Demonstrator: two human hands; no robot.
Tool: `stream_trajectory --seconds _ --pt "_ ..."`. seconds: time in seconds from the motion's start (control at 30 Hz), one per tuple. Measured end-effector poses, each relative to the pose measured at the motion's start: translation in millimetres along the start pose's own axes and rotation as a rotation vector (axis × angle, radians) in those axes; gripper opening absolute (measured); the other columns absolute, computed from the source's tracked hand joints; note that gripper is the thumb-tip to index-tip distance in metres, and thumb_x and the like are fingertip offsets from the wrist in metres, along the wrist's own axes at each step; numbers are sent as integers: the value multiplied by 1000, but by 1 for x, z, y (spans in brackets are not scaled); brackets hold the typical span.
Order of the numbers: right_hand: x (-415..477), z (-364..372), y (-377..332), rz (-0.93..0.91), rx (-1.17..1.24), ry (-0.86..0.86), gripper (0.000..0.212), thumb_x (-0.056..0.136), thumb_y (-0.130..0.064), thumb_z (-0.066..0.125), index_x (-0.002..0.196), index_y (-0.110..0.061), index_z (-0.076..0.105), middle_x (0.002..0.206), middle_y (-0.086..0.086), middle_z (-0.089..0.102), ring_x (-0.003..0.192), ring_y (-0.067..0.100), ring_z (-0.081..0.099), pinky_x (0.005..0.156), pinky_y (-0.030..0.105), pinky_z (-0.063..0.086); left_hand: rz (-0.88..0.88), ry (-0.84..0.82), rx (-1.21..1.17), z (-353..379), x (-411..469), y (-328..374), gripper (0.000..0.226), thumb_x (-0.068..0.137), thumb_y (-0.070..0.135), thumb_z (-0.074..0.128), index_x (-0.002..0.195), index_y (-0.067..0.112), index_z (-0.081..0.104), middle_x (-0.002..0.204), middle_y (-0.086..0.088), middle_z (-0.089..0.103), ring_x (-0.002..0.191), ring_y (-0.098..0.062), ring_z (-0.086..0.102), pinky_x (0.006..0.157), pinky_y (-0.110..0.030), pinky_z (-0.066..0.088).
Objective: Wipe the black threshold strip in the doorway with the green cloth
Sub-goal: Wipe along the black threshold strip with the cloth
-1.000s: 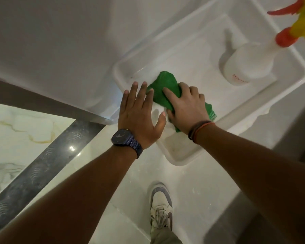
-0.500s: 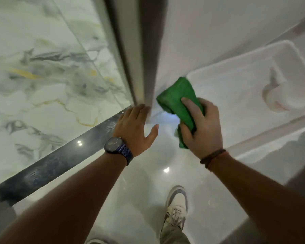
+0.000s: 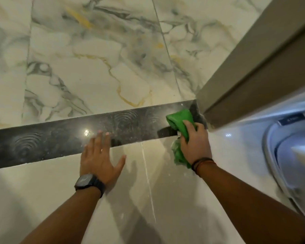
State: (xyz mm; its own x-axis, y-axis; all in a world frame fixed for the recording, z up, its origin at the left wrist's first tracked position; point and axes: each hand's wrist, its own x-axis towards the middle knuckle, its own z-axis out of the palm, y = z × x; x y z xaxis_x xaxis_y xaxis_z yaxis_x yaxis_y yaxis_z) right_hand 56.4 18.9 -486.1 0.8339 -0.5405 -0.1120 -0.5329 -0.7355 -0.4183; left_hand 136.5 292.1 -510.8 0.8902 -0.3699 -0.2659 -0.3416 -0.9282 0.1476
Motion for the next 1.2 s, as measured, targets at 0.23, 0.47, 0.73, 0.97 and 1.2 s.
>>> stream_trajectory --seconds 0.23,0.47,0.73,0.97,1.2 --pt "67 66 27 -78 -255 42 57 91 -51 42 141 -26 39 155 17 22 138 37 26 110 55 28 -253 124 -12 54 32 -56 94 79 77 11 151 17 12 160 -11 13 146 -32 7 117 -51 9" --pt "85 91 2 -4 -181 148 52 93 -41 45 139 -16 44 156 15 23 142 37 18 114 51 25 -254 121 -10 57 33 -57 92 80 73 13 151 14 16 159 -12 17 146 -33 11 118 -50 8" --pt "83 114 -61 -371 -251 -25 58 94 -47 30 144 -18 33 156 12 22 144 33 11 118 44 10 -237 136 -2 61 34 -59 89 82 71 13 151 15 12 159 -10 15 147 -31 9 118 -49 8" --pt "38 108 -23 -904 -189 -269 51 94 -40 46 140 -18 42 154 5 31 144 28 18 117 43 23 -213 141 3 61 32 -61 88 83 71 10 151 15 10 160 -11 14 147 -30 7 119 -49 7" --pt "66 64 59 -577 -134 -134 49 91 -28 51 138 -18 45 153 7 30 141 31 27 105 54 39 -208 145 -1 60 31 -61 88 83 70 12 152 16 9 160 -10 13 147 -29 4 119 -48 4"
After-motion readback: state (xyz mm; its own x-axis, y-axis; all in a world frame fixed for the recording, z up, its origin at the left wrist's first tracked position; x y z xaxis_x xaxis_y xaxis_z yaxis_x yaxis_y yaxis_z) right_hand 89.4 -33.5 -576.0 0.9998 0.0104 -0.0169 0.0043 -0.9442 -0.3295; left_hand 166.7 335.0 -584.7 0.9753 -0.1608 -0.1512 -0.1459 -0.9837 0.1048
